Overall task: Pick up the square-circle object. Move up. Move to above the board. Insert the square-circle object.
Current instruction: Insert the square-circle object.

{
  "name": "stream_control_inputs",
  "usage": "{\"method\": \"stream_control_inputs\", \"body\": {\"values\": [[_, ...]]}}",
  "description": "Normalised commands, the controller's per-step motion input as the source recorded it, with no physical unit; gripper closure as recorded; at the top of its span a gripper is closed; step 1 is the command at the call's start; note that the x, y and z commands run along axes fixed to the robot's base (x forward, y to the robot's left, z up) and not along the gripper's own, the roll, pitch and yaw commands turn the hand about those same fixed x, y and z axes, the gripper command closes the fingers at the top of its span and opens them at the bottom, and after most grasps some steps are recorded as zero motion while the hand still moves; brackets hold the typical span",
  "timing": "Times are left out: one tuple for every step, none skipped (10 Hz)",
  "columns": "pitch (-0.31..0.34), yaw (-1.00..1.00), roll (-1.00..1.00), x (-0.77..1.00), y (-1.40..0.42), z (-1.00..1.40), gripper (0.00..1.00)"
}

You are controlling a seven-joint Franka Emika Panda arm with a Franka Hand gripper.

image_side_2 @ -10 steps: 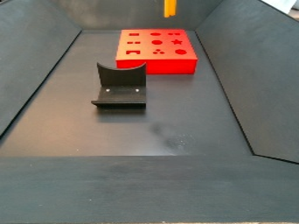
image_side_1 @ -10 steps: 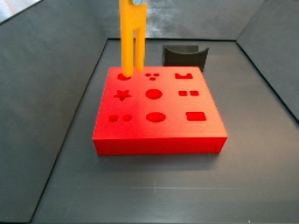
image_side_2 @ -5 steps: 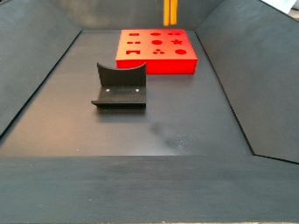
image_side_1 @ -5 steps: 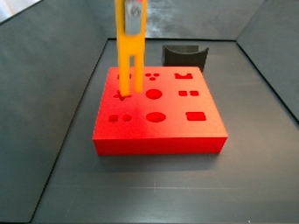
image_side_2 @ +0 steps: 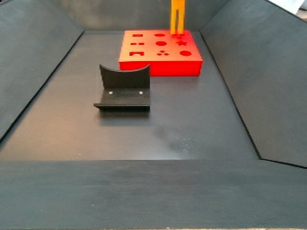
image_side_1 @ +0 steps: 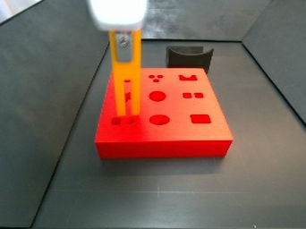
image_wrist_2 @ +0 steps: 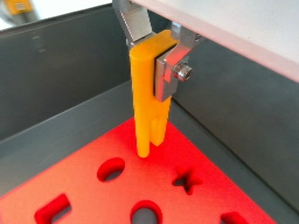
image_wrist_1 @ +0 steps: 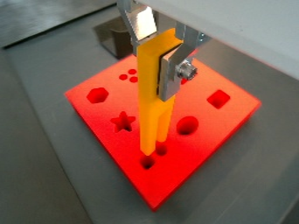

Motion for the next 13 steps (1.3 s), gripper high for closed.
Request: {"method": "stream_control_inputs", "body": {"values": [[-0.039,-0.81,-0.02,-0.19,-0.06,-0.15,1.0],[-0.079,-0.49,-0.04,-0.23,-0.03,-0.08,1.0],[-0.03,-0.11,-0.01,-0.16,0.0,-0.1,1.0],[0.0,0.0,0.0,-0.02,0.0,-0.12,1.0],[0.0,0.04,0.0,0.0,0.0,-0.15,1.0],[0.0,0.13,0.0,0.02,-0.06,-0.16,1.0],[0.004,0.26,0.03,0.14,-0.09,-0.16,1.0],[0.0,0.38,0.0,0.17,-0.06,-0.18,1.0],[-0.013,0.4,0.0,0.12,0.0,-0.23,1.0],[-0.157,0.19,-0.01,0.0,-0.03,-0.24,1.0],[-0.091,0.07,0.0,-0.03,0.0,-0.21,1.0],[-0.087,0.14,0.0,-0.05,-0.02,-0.2,1.0],[-0.129,0.14,0.0,-0.07,-0.08,-0.18,1.0]]}}
